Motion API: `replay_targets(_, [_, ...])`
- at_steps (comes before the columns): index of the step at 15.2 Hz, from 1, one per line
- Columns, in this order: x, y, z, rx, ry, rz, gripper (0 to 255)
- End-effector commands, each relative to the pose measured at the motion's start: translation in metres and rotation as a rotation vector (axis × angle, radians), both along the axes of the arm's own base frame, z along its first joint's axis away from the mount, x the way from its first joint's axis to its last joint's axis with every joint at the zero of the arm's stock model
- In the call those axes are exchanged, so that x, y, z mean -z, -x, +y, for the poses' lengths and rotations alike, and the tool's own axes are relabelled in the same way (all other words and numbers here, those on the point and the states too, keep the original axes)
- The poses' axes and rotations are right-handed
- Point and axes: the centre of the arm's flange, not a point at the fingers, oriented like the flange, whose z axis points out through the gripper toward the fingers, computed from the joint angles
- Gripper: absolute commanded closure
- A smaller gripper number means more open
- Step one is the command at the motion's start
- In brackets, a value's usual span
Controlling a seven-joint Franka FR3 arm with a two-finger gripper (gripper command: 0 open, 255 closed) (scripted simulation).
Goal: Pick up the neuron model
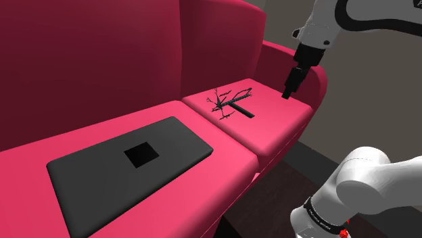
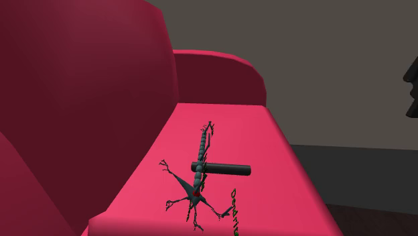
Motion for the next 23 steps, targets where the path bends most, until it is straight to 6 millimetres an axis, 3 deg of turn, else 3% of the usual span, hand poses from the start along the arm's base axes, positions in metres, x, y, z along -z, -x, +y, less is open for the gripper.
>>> replay_targets(1, [0.0, 0.0, 0.0, 0.0, 0.0, 0.0, 0])
replay_targets(7, [0.033, -0.038, -0.061, -0.25, 0.007, 0.023, 0])
replay_targets(13, [0.067, -0.09, -0.111, -0.501, 0.014, 0.045, 0])
replay_targets(23, [0.125, -0.197, -0.163, -0.918, 0.026, 0.083, 0])
